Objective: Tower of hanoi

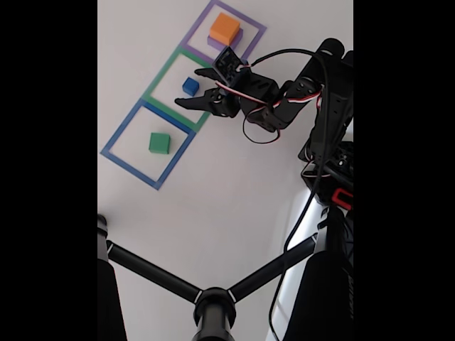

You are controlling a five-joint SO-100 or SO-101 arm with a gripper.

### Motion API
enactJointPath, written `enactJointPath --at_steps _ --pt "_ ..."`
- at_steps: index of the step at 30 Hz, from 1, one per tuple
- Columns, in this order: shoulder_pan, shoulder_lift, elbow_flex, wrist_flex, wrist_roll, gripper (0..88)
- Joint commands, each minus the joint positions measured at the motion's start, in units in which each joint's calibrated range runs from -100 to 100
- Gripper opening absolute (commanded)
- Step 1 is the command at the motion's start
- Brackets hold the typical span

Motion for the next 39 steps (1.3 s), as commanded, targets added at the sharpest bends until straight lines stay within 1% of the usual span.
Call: enactJointPath --at_steps 1,13,21,26,31,39 --pt "0.65 0.04 -1.78 -1.59 0.2 25.9" --pt "0.37 1.17 -1.42 -1.67 0.2 24.0" --pt "-0.21 1.5 -0.78 -1.67 0.2 20.2" --pt "-0.31 1.66 -0.78 -1.51 0.2 15.2" --pt "-0.02 2.14 -0.78 -1.51 0.2 12.7" --pt "0.37 2.22 -0.78 -1.42 0.2 5.1"
